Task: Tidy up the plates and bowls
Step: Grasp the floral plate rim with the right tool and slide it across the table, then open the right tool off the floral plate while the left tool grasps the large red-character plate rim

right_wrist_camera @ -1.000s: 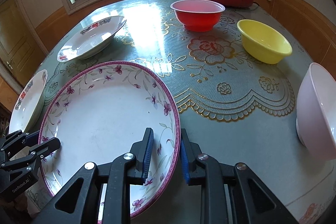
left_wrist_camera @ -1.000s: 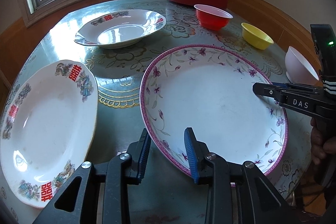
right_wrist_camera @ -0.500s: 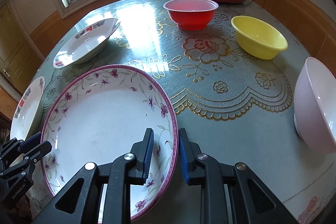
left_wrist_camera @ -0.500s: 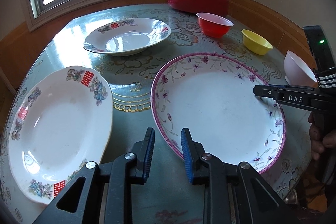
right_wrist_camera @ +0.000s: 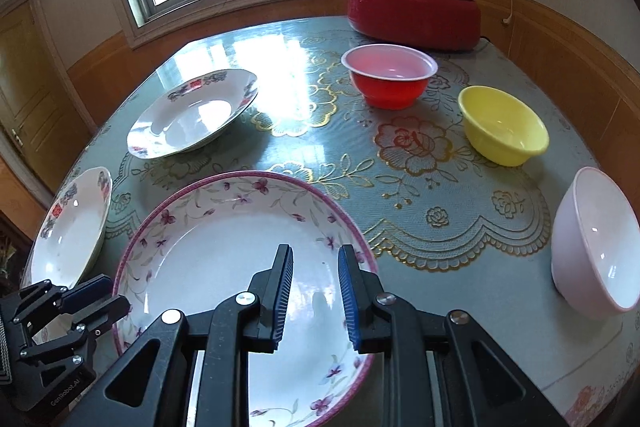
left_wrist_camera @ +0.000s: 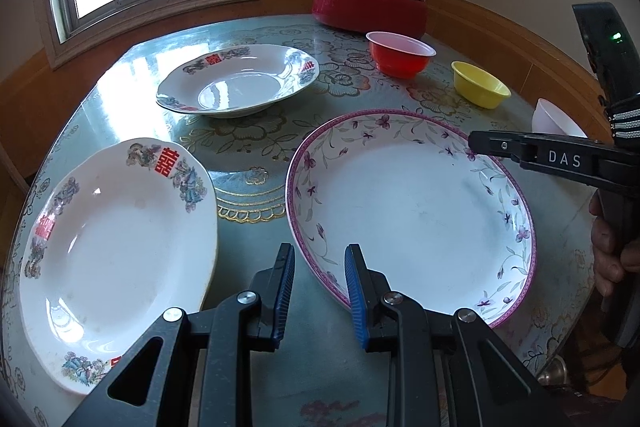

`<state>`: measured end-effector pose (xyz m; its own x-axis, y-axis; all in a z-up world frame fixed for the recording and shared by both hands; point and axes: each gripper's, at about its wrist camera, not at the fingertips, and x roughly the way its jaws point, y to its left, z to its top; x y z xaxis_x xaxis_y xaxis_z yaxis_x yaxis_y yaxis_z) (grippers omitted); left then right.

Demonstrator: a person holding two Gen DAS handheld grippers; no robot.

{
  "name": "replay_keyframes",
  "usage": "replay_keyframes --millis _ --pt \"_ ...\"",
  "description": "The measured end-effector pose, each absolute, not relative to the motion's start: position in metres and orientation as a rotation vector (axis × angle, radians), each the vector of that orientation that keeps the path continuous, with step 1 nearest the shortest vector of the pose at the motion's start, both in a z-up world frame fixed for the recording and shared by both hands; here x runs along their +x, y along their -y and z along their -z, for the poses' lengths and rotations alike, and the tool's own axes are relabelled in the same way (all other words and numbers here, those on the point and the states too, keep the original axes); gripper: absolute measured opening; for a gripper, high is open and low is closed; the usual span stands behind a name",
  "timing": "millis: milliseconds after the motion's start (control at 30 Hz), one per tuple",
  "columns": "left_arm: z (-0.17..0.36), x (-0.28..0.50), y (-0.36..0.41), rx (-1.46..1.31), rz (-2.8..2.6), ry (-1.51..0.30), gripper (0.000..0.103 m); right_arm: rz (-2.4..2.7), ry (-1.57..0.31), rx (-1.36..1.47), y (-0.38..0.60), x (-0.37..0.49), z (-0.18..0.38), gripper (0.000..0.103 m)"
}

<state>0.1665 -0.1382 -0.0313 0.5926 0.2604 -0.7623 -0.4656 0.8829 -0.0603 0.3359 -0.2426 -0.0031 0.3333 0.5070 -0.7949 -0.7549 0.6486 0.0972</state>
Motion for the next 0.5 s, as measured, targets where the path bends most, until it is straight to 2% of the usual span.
replay_keyframes --millis 500 --pt "0.019 0.123 0.108 -0.341 -0.489 -0.771 0.026 -1.074 -0.962 -0.276 0.189 0.295 0.003 0.023"
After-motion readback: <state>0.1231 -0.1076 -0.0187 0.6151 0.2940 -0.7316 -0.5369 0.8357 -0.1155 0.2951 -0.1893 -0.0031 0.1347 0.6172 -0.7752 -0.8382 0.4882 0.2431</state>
